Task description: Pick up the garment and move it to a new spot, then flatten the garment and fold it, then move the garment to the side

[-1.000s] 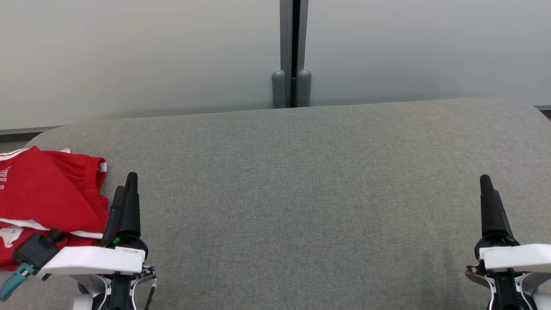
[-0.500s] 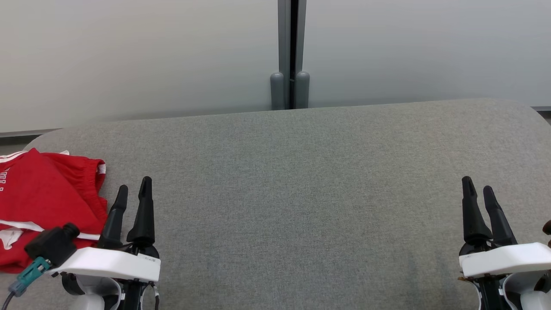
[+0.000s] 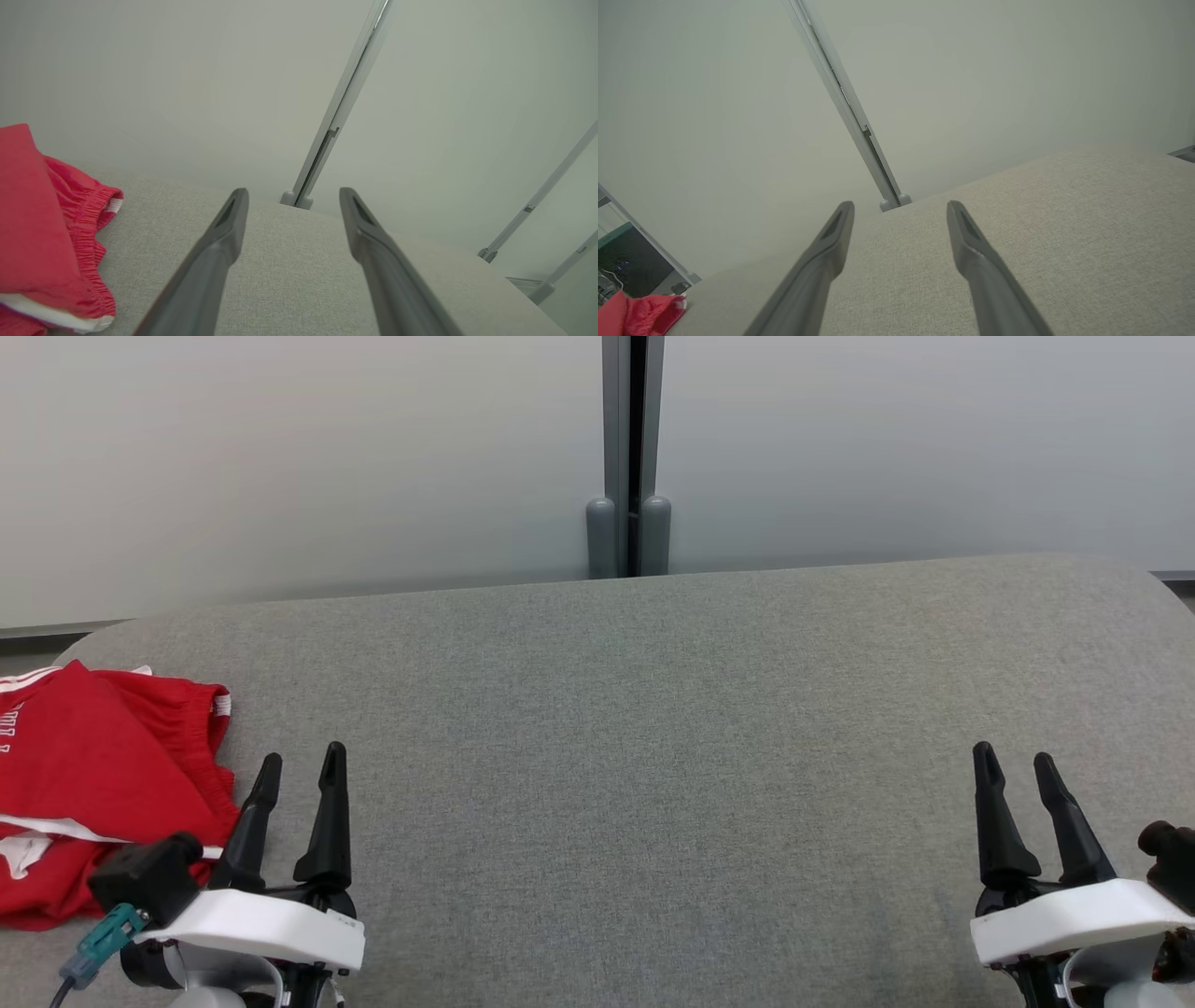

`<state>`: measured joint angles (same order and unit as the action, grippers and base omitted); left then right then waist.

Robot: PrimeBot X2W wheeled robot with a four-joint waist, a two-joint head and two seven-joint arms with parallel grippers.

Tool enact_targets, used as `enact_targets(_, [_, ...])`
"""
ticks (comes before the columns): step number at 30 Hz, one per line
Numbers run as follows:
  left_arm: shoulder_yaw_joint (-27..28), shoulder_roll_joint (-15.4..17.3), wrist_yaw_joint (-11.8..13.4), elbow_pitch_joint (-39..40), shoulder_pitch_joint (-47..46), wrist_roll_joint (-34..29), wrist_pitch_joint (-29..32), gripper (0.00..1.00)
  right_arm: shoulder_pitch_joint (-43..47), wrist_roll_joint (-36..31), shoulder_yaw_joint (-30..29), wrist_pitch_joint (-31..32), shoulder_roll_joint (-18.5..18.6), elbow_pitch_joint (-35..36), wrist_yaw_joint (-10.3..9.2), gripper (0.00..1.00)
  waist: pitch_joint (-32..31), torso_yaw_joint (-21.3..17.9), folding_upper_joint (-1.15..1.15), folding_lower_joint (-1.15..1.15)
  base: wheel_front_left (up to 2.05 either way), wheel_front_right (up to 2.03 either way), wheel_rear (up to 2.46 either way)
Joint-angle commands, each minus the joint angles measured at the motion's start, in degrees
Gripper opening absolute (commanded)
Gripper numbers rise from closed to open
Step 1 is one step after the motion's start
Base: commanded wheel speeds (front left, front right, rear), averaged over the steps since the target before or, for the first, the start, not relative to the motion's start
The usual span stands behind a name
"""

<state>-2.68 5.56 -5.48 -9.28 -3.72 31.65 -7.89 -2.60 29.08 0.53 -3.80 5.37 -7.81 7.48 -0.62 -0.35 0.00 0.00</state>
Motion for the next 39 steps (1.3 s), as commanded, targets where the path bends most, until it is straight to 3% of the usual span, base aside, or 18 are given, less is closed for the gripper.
enact_targets(1, [-0.1, 0.5, 0.3, 0.4, -0.1, -1.5, -0.5, 1.0, -0.2, -1.6, 0.1, -0.5, 0.4, 0.7, 0.01, 1.0, 0.0, 0.0, 0.0, 0.0, 0.0, 0.0, 0.0])
enact_targets(14, [-1.1, 0.7, 1.2, -1.8, 0.1, -9.2, -2.4, 1.0, 0.3, -9.6, 0.4, -0.7, 0.4, -0.6, 0.01, 1.0, -0.3, 0.2, 0.0, 0.0, 0.0, 0.0, 0.0])
enact_targets(39, [-0.6, 0.2, 1.3, -8.0, -0.2, -17.5, -5.4, 1.0, 0.9, -19.1, 0.9, -0.3, -0.6, -1.8, 0.01, 1.0, -0.4, 0.2, 0.0, 0.0, 0.0, 0.0, 0.0])
